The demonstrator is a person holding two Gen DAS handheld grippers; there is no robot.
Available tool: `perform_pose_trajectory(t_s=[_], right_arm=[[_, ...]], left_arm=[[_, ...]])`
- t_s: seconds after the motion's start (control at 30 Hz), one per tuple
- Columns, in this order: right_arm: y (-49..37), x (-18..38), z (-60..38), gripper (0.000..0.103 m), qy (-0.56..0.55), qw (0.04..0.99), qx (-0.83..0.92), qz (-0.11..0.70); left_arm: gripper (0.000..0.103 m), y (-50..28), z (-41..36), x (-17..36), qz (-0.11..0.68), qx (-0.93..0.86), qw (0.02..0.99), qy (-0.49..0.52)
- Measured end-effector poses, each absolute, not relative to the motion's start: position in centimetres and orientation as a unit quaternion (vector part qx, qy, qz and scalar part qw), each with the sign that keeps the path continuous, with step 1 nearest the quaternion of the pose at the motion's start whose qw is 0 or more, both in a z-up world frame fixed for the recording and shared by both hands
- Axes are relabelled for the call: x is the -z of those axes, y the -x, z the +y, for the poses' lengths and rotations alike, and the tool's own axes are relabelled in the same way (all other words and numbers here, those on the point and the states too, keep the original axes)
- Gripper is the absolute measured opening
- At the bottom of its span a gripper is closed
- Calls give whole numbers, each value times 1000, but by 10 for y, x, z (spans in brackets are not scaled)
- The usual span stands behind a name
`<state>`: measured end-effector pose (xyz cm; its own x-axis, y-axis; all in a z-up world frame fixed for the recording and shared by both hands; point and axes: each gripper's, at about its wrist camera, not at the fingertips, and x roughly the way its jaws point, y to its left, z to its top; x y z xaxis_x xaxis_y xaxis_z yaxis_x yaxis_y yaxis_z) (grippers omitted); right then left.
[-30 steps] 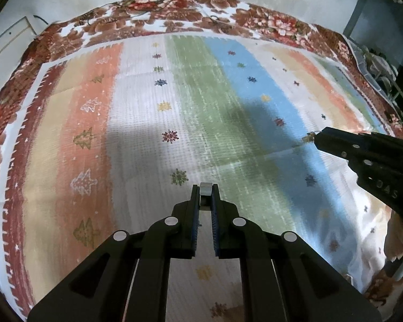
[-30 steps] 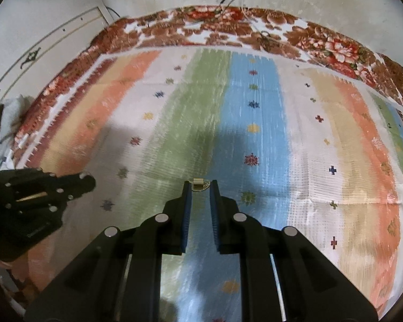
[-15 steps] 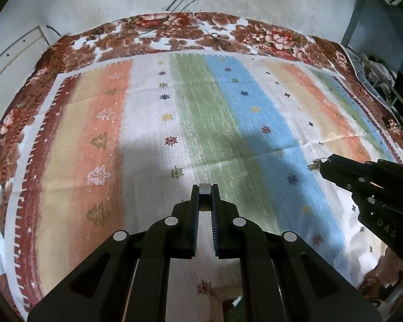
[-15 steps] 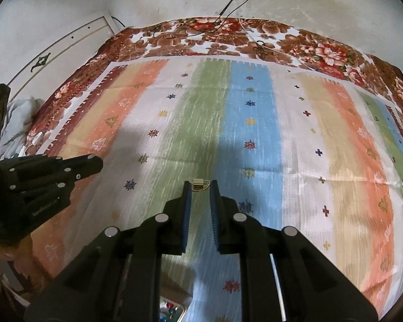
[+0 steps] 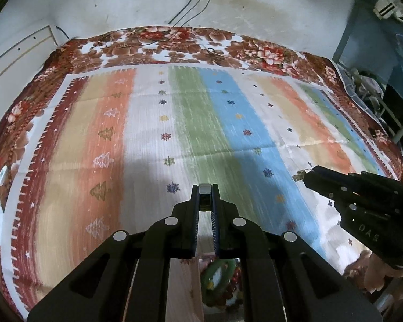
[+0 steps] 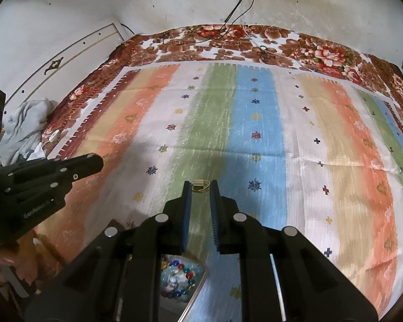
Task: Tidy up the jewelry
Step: 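Lift both held rings and carry them over the silver tin box, then open both grippers to drop the rings into the tin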
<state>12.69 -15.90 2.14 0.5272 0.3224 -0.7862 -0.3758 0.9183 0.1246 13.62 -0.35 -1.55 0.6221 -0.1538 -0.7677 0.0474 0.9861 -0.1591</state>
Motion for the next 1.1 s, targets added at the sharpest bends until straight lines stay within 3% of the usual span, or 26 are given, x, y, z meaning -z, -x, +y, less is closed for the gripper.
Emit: perform_pose_trajectory(t_s=[0.67,1.1], right_arm=[[-48,-22,-166,15,34,869,-224,440],[-44,-17,-161,15,35,862,-236,448]], left_arm=[[8,-66,-20,17,420,77,902,57],[8,-63,-25,24,428,88,898,54]])
